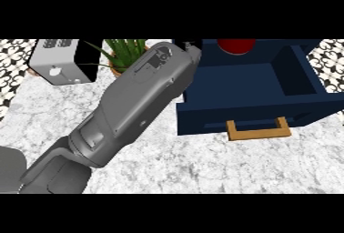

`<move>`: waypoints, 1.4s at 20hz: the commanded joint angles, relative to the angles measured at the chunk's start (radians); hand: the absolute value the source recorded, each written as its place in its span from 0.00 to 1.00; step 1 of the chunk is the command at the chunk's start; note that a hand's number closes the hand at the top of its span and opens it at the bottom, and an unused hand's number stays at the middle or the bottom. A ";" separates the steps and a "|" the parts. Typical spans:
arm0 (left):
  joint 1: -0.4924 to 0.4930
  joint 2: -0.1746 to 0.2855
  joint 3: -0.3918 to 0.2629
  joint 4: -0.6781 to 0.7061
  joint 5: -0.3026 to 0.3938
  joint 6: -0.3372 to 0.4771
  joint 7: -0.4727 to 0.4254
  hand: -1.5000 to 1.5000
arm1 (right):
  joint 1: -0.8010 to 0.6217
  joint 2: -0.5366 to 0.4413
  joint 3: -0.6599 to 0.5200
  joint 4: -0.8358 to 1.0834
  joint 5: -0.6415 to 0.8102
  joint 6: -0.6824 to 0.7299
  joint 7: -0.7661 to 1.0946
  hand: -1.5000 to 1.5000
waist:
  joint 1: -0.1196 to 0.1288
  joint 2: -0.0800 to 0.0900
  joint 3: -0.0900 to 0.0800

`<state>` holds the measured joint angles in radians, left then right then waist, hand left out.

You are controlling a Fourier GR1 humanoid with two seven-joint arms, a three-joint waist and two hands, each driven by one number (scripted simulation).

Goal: Pick up the can, place it into the drawer and close the drawer

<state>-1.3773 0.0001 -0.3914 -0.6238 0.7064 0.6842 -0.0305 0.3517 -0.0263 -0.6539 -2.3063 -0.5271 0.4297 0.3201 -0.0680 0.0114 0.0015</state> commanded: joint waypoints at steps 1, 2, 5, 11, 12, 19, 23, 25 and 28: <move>-0.017 0.000 -0.037 0.073 0.068 0.003 -0.047 1.00 | -0.012 0.025 0.033 -0.042 0.022 -0.032 0.015 0.00 | -0.012 0.005 0.000; 0.027 0.000 -0.048 0.048 0.095 -0.008 -0.062 1.00 | -0.011 -0.007 -0.009 0.008 -0.023 -0.007 0.008 0.00 | -0.005 0.002 0.000; 0.008 0.000 -0.095 0.106 0.103 0.006 -0.067 1.00 | -0.001 -0.004 0.011 -0.042 -0.017 -0.013 0.034 0.00 | -0.015 0.004 0.000; -0.010 0.000 -0.153 0.159 0.130 0.039 -0.073 0.00 | -0.001 -0.022 -0.023 0.020 -0.025 0.023 -0.003 0.00 | -0.012 0.004 0.001; 0.004 0.000 -0.164 0.153 0.149 0.034 -0.070 0.00 | 0.017 0.012 -0.016 0.024 -0.024 0.045 -0.033 0.00 | -0.018 0.004 0.001; -0.016 0.000 -0.222 0.131 0.215 0.129 -0.094 0.00 | -0.027 -0.037 -0.012 -0.004 -0.022 -0.006 0.037 0.00 | -0.022 0.006 0.000; 0.016 0.000 -0.239 0.155 0.237 0.108 -0.136 0.00 | 0.005 -0.008 -0.012 -0.042 -0.027 0.006 0.029 0.00 | -0.029 0.007 0.000; 0.017 0.000 -0.251 0.128 0.261 0.137 -0.135 0.00 | 0.007 -0.030 -0.039 -0.003 -0.043 0.027 0.011 0.00 | -0.026 0.004 0.000; 0.003 0.000 -0.201 0.194 0.281 0.071 -0.202 0.00 | -0.037 0.004 0.013 -0.030 0.038 0.022 -0.017 0.00 | -0.029 0.016 0.000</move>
<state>-1.3866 0.0001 -0.6098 -0.4584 0.9619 0.7875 -0.1740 0.3239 -0.0440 -0.6586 -2.3150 -0.5406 0.4367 0.3325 -0.0963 0.0216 0.0018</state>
